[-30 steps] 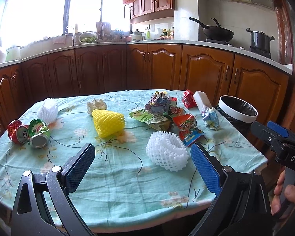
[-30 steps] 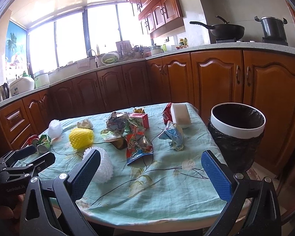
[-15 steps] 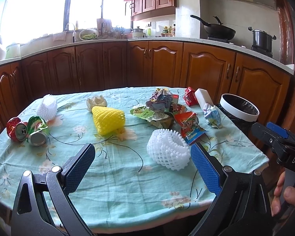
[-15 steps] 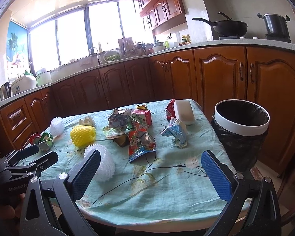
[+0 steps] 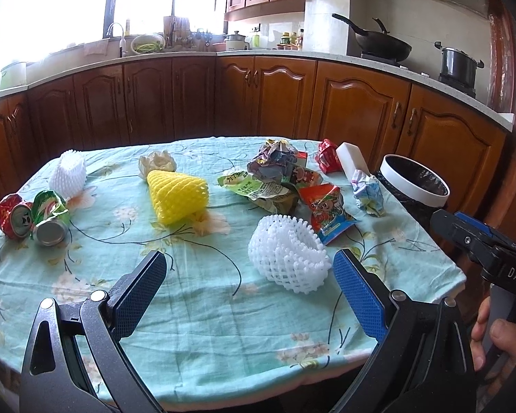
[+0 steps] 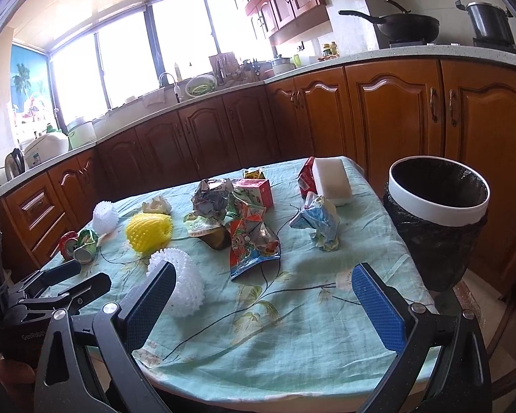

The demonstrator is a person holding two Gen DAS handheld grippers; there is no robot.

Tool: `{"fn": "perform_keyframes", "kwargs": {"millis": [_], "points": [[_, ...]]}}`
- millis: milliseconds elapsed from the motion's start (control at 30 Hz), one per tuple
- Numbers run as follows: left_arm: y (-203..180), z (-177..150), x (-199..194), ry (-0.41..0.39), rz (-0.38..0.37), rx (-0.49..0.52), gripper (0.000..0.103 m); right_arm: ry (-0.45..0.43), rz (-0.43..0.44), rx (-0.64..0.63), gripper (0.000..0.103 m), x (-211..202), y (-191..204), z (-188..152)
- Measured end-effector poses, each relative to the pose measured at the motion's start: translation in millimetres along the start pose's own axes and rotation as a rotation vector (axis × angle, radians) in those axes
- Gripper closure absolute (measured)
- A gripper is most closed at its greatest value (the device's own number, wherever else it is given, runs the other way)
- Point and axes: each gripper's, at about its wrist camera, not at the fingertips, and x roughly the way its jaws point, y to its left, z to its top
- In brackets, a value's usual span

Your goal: Collect trash

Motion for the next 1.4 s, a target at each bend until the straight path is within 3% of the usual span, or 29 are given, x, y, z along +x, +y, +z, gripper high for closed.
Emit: {"fn": "perform_keyframes", "kwargs": {"millis": [133, 233, 533, 600, 833, 933, 1000, 1067, 1400], "points": [[-1.6, 4.7, 13.6, 0.046, -0.024, -0.004, 0.003, 0.051, 0.022, 0.006, 0.002, 16.1, -2.6, 3.8], [-2.9, 8.2, 23.8, 0.078, -0.043, -0.010, 0.004, 0.087, 0.046, 0.013, 0.008, 28.8, -4.4, 7.8], [-4.9, 18.8, 53.3, 0.165, -0.090, -0.030, 0.009, 0.189, 0.110, 0.011, 0.044, 77.1, -0.5, 23.9], [-3.2, 19.0, 63.0, 0.198, -0.107, -0.043, 0.017, 0.215, 0.125, 0.013, 0.054, 89.5, 0.4, 25.7], [-4.0, 17.8, 91.2, 0.270, -0.147, -0.036, 0.034, 0.290, 0.142, 0.003, 0.065, 126.4, -0.6, 27.6], [-4.2, 15.5, 101.0, 0.303, -0.160, -0.032, 0.050, 0.318, 0.150, 0.004, 0.074, 137.5, -2.0, 26.7], [-3.1, 13.7, 106.3, 0.324, -0.173, -0.038, 0.070, 0.334, 0.159, -0.002, 0.091, 142.8, -1.7, 26.2], [0.0, 11.9, 108.0, 0.342, -0.186, -0.049, 0.083, 0.332, 0.171, -0.011, 0.100, 141.7, -0.4, 26.3], [-12.7, 33.1, 89.1, 0.290, -0.239, -0.031, 0.087, 0.264, 0.214, 0.049, 0.103, 91.2, -17.0, 33.8]]}}
